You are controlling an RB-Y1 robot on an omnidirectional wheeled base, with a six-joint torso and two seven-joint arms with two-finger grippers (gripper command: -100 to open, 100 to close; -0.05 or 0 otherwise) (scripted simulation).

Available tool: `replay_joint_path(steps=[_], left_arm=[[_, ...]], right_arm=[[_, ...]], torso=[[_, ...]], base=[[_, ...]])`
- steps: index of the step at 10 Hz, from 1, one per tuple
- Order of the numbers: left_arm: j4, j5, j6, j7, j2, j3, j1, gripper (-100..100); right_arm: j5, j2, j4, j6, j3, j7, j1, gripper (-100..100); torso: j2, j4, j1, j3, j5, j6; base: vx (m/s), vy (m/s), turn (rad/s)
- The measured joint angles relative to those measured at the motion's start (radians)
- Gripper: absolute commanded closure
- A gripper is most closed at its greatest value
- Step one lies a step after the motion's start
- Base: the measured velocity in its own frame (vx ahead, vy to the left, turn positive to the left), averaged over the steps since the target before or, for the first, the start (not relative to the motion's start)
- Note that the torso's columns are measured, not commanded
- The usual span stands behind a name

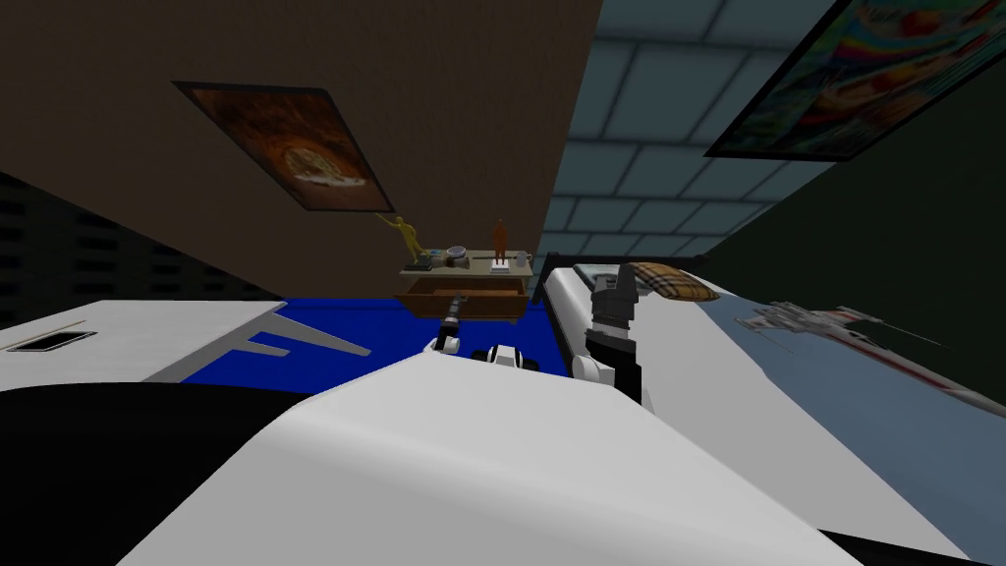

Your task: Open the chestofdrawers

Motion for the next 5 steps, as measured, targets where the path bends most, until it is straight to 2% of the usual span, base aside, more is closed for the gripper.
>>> replay_joint_path(steps=[2, 3, 5], left_arm=[[-0.036, 0.0, 0.05, 0.007, 0.011, 0.003, -0.015, -100], [-0.029, 0.001, 0.07, 0.014, 0.02, 0.006, -0.036, -100], [-0.095, 0.0, 0.151, 0.014, 0.019, 0.009, -0.037, -100]], right_arm=[[0.0, 0.0, 0.0, 0.0, 0.0, 0.0, 0.0, 0], [0.0, 0.0, 0.0, 0.0, 0.0, 0.0, 0.0, 0], [0.0, 0.0, 0.0, 0.0, 0.0, 0.0, 0.0, 0]], torso=[[0.002, 0.0, 0.001, 0.001, 0.0, 0.0], [0.003, 0.002, -0.001, 0.001, -0.002, -0.001], [0.008, 0.007, -0.006, 0.004, -0.005, 0.0]], base=[[-0.075, -0.022, 0.022], [-0.088, -0.033, 0.032], [-0.077, -0.025, 0.024]])
